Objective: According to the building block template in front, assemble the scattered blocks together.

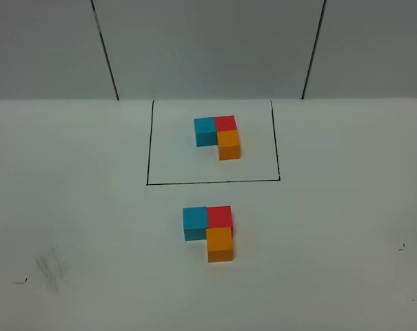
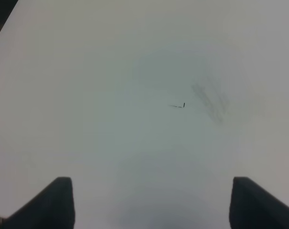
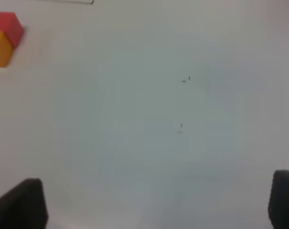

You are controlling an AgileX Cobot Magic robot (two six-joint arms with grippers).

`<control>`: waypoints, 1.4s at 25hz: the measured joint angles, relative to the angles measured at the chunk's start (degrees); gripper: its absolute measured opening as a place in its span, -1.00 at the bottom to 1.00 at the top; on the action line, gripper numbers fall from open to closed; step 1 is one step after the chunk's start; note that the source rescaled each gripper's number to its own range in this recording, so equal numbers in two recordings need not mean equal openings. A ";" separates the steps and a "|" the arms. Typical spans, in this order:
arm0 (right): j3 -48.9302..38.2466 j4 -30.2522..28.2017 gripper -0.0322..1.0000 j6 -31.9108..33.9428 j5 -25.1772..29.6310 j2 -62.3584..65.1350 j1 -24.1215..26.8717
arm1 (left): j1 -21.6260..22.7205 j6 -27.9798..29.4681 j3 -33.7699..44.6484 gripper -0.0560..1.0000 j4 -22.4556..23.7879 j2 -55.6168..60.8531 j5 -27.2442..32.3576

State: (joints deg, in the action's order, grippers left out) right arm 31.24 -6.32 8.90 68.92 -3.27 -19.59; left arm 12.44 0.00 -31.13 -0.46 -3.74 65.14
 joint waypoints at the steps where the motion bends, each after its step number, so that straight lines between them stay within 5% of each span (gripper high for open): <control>1: -0.13 0.00 0.70 -0.34 -0.88 0.00 0.00 | 0.00 0.00 0.00 0.27 0.00 0.00 0.00; 7: -1.96 0.00 0.40 -1.27 -5.89 0.18 0.00 | 0.00 0.00 0.00 0.27 0.00 0.00 0.00; 20: -2.34 0.00 0.34 -1.37 -7.04 0.23 0.06 | 0.00 0.00 0.00 0.27 0.00 0.00 0.00; 30: -2.34 0.00 0.34 -1.37 -7.08 0.23 17.07 | 0.00 0.00 0.00 0.27 0.00 0.00 0.00; 35: -2.34 0.00 0.34 -1.37 -7.08 0.23 18.48 | 0.00 0.00 0.00 0.27 0.00 0.00 0.00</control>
State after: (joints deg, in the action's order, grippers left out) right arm 28.90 -6.32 7.53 61.84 -3.05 -1.11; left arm 12.44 0.00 -31.13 -0.46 -3.74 65.14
